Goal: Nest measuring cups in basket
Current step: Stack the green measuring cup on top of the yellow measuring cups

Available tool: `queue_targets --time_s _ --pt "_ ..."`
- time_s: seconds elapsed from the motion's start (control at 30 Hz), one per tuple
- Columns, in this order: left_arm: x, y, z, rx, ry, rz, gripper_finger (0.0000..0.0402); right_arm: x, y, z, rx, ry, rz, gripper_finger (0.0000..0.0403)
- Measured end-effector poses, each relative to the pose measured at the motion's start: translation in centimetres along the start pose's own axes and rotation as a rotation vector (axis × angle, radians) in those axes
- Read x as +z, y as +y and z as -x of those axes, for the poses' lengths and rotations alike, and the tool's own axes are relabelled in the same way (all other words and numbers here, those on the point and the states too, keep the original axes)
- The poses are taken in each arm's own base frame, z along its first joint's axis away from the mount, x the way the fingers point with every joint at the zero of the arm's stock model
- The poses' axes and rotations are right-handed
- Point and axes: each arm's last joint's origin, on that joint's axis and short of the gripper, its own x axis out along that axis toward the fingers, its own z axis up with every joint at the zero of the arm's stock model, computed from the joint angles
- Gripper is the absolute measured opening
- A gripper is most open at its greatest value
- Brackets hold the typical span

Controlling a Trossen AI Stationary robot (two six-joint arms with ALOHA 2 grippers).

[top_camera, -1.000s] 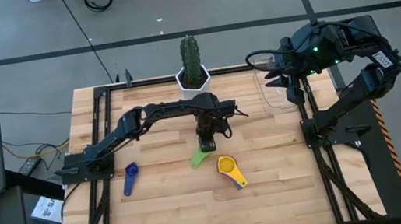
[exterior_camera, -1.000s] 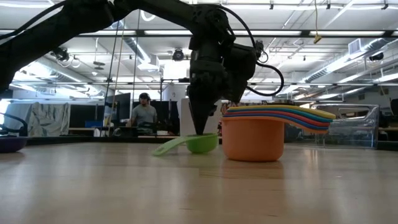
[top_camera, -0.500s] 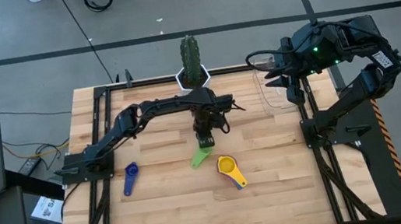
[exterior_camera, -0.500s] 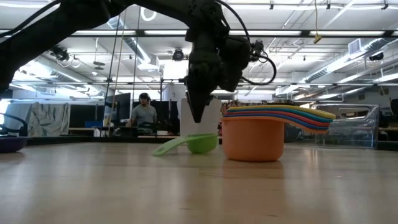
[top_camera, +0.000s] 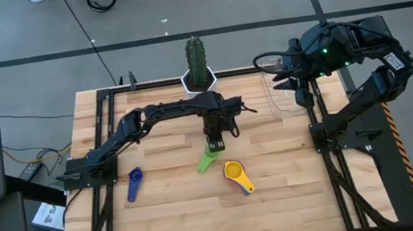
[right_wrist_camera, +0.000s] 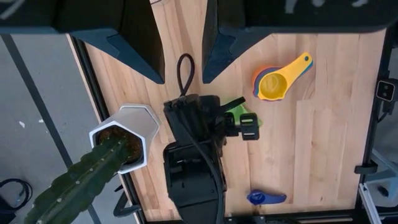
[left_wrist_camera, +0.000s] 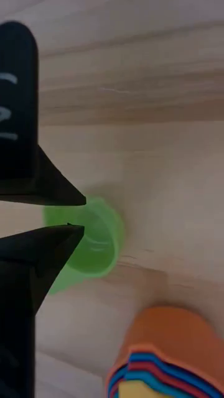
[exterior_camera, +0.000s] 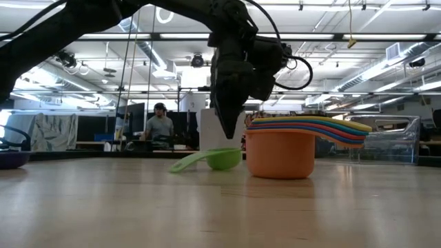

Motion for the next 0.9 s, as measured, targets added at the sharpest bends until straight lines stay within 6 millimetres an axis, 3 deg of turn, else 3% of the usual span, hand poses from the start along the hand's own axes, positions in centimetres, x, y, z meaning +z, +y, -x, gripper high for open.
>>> queue_targets --time_s 0.5,0.9 --pt "-1.6 0.0 -3.7 0.019 0.136 0.013 0.0066 0.0 0.0 0.0 0.0 0.0 0.007 0.0111" --pt "-1.6 0.2 -4.5 0.018 0.119 0.012 0.0066 0.0 0.0 0.0 0.0 0.0 0.007 0.0111"
